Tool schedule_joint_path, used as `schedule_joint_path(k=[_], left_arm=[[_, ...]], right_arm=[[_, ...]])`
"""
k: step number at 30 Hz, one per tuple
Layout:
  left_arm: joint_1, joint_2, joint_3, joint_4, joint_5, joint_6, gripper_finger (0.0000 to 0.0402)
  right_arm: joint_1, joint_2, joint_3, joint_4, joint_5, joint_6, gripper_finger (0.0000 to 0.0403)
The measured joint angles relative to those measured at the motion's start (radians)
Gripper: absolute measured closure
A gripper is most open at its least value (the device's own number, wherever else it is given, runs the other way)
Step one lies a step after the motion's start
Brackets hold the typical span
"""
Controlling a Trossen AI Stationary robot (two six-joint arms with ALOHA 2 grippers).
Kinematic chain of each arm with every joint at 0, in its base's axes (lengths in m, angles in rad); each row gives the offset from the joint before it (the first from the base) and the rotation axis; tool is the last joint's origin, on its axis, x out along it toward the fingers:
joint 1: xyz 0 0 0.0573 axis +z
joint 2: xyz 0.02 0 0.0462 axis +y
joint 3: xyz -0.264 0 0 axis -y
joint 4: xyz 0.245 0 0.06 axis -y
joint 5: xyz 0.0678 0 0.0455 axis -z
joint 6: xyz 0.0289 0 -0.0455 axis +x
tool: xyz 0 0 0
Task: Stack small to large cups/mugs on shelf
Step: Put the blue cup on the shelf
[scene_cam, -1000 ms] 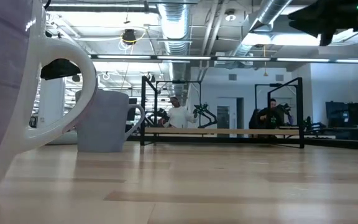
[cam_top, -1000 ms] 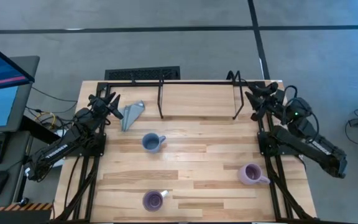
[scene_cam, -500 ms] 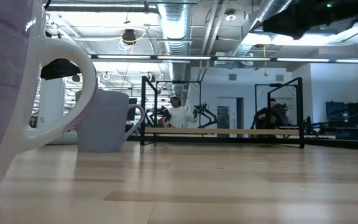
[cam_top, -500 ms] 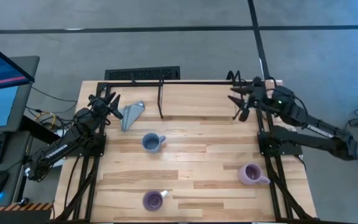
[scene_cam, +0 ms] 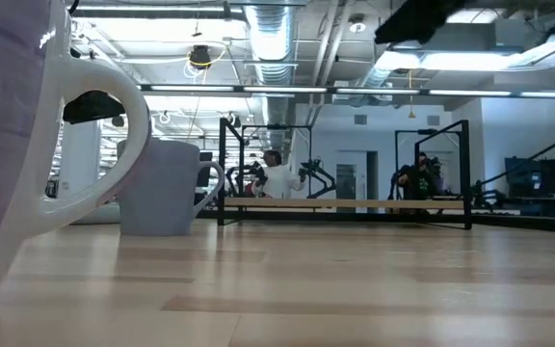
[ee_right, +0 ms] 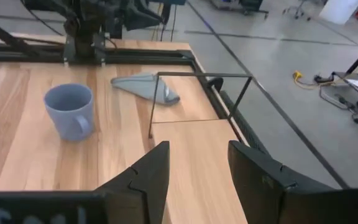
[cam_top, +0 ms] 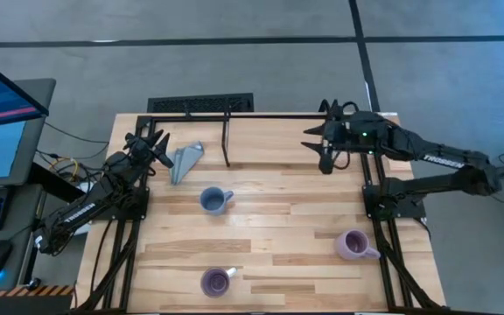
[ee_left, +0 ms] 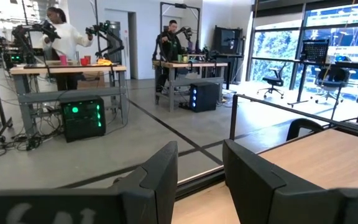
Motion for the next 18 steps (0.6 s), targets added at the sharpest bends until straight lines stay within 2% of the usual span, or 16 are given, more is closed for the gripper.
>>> schedule_joint_path(k=[7,18], left_arm=[[0.000,0.000,0.000,0.000,0.000,0.000,0.0283],[0.000,0.000,0.000,0.000,0.001,0.000,0.0283]], right_arm=[[0.084,0.102,0.137,-0.039,0.003,0.050,0.0217],[0.160,0.253,0.249,-0.041,0.003,0.051,0.0217]])
